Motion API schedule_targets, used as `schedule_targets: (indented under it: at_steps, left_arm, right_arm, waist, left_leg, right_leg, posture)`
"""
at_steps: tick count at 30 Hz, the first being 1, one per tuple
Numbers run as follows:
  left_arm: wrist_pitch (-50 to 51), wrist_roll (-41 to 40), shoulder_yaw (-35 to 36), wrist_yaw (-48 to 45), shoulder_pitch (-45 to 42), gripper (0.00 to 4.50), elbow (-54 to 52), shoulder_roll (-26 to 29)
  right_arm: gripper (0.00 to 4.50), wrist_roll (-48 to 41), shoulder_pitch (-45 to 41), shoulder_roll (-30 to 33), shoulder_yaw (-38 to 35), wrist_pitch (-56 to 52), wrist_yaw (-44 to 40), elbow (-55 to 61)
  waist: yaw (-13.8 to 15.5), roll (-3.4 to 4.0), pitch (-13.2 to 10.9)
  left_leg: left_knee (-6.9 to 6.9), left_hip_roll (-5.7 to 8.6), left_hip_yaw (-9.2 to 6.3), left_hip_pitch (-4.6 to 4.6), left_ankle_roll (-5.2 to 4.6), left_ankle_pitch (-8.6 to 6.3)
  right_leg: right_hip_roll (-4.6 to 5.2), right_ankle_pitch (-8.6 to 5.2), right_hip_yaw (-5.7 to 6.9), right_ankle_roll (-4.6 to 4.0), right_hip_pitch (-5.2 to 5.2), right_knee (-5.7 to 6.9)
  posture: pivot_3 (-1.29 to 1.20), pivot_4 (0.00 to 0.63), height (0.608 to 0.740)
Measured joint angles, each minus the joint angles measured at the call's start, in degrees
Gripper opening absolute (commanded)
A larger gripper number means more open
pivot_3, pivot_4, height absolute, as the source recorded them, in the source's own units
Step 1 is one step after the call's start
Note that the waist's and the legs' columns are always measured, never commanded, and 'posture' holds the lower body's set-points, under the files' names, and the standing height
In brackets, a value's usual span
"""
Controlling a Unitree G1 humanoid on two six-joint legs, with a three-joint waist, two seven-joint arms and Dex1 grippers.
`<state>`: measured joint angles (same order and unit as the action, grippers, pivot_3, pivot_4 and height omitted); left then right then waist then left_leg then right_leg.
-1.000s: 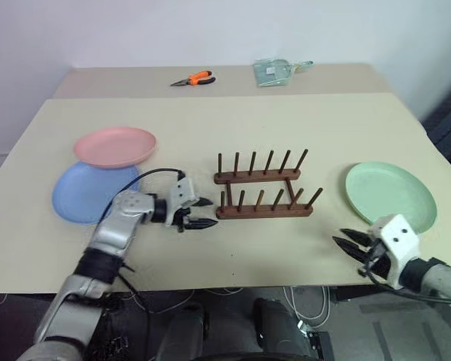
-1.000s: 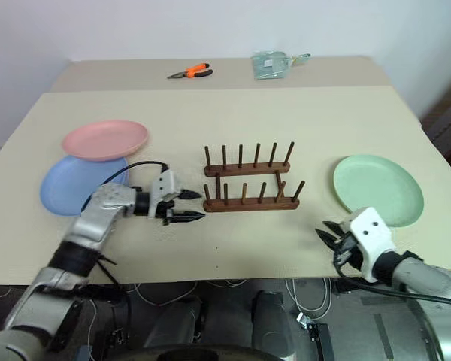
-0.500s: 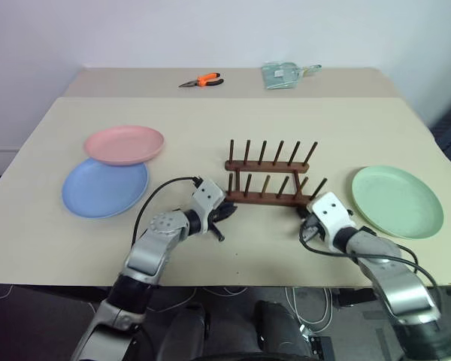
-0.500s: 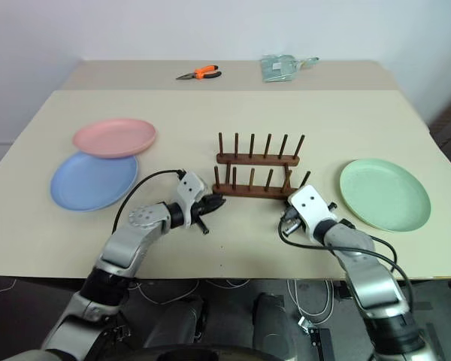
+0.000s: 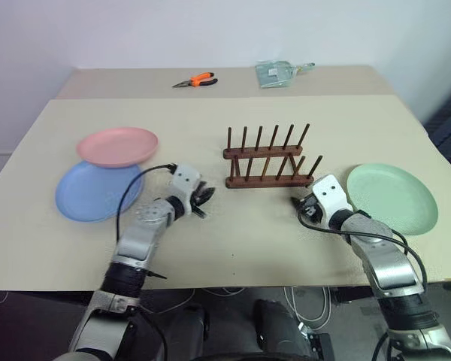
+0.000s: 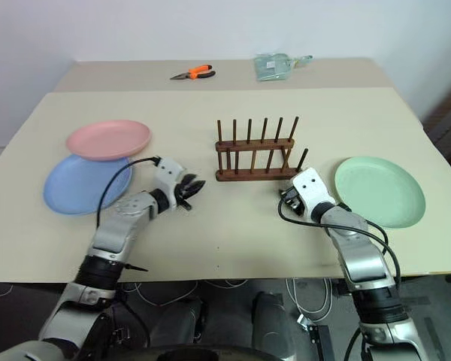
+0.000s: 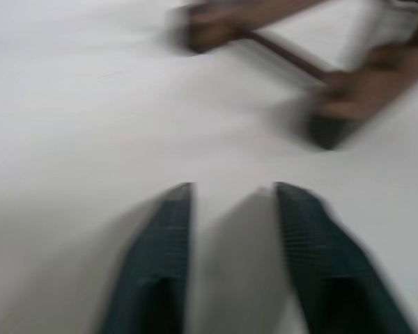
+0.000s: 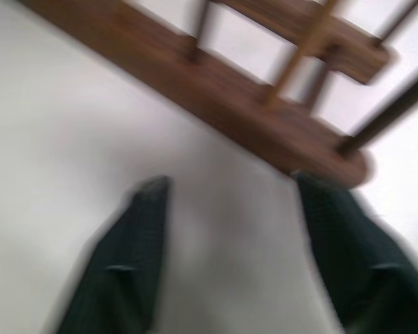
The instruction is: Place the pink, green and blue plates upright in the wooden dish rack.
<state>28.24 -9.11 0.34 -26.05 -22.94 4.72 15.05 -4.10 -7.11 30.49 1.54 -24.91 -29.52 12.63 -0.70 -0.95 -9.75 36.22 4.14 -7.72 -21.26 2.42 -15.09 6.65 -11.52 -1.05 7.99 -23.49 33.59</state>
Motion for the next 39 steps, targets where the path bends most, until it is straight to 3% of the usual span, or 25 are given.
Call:
schedule_targets:
  at_steps: [2,7,15,20,24,28,32,33,39]
  left_arm:
    - [1.7,-3.1,7.3,4.9,-3.0,4.29,-0.9,-0.5]
    - [3.1,-11.5,25.1,23.8,-15.6,4.29,-8.5,-6.2]
    - [12.3,-17.0,38.7,47.0,-15.8,4.29,-14.3,-10.7]
    - [19.4,-23.5,45.6,55.0,-15.8,4.29,-16.7,-11.0]
    - [23.7,-31.5,51.0,59.1,-17.2,4.29,-11.1,-12.5]
    - [22.6,-35.0,52.7,60.2,-18.1,2.46,-3.6,-11.3]
    - [20.4,-35.4,50.4,54.7,-19.3,0.38,2.2,-7.6]
    - [19.8,-35.4,49.4,53.2,-19.4,0.08,2.3,-7.3]
    - [19.0,-36.7,36.8,39.3,-17.0,0.08,-5.1,-6.4]
  right_arm:
    - [4.5,-1.0,0.8,0.8,0.2,-0.2,-2.1,3.5]
    - [4.5,-1.0,0.6,1.1,3.4,0.4,-4.6,4.9]
    - [4.5,-0.5,-2.6,1.1,4.7,2.8,-5.8,1.7]
    - [4.5,-0.5,-3.3,1.1,4.9,4.0,-6.2,0.4]
    - [4.5,0.1,-3.4,0.8,5.0,4.6,-6.1,0.4]
    - [4.5,1.1,-3.8,0.3,5.0,5.4,-5.1,0.3]
    - [4.5,0.4,-3.2,0.4,3.4,4.2,-4.9,1.4]
    - [4.5,-0.1,-2.8,0.6,2.8,3.5,-5.1,2.3]
    - [4.5,-3.7,-3.0,4.6,-0.7,-0.4,-7.3,12.5]
  waist:
    - [0.1,-0.05,0.0]
    - [0.3,-0.23,0.0]
    - [0.1,-0.36,-0.1]
    - [0.5,-0.44,-0.2]
    - [1.2,-0.45,-0.2]
    - [1.4,-0.46,-0.2]
    - [1.4,-0.46,-0.2]
    - [1.5,-0.46,-0.2]
    - [1.3,-0.51,-0.2]
  left_leg:
    - [0.04,0.01,-0.07,-0.05,0.04,0.02]
    - [0.03,0.08,-0.09,-0.07,0.06,0.02]
    - [0.03,0.08,-0.09,-0.07,0.07,0.03]
    - [0.05,0.11,-0.1,-0.07,0.07,0.03]
    - [0.05,0.11,-0.09,-0.06,0.09,0.04]
    - [0.04,0.11,-0.08,-0.06,0.11,0.04]
    - [0.03,0.12,-0.07,-0.08,0.13,0.05]
    - [0.04,0.12,-0.07,-0.1,0.12,0.05]
    - [0.01,0.09,-0.06,-0.1,0.13,0.05]
  right_leg:
    - [-0.01,0.0,0.05,0.01,-0.01,0.0]
    - [0.08,-0.01,0.07,0.07,0.08,-0.17]
    - [0.02,0.03,0.06,0.01,0.05,-0.1]
    - [0.03,0.03,0.06,0.0,0.07,-0.11]
    - [0.03,0.03,0.06,0.0,0.06,-0.09]
    - [0.02,0.07,0.06,-0.07,0.05,-0.1]
    - [0.02,0.08,0.05,-0.09,0.04,-0.11]
    - [0.02,0.08,0.06,-0.09,0.04,-0.12]
    - [0.01,0.08,0.05,-0.1,0.03,-0.12]
  posture:
    - [0.0,0.15,0.74]
    - [0.0,0.15,0.74]
    - [0.0,0.15,0.74]
    - [0.0,0.15,0.74]
    - [0.0,0.15,0.74]
    - [0.0,0.15,0.74]
    - [0.0,0.15,0.74]
    - [0.0,0.15,0.74]
    - [0.0,0.15,0.74]
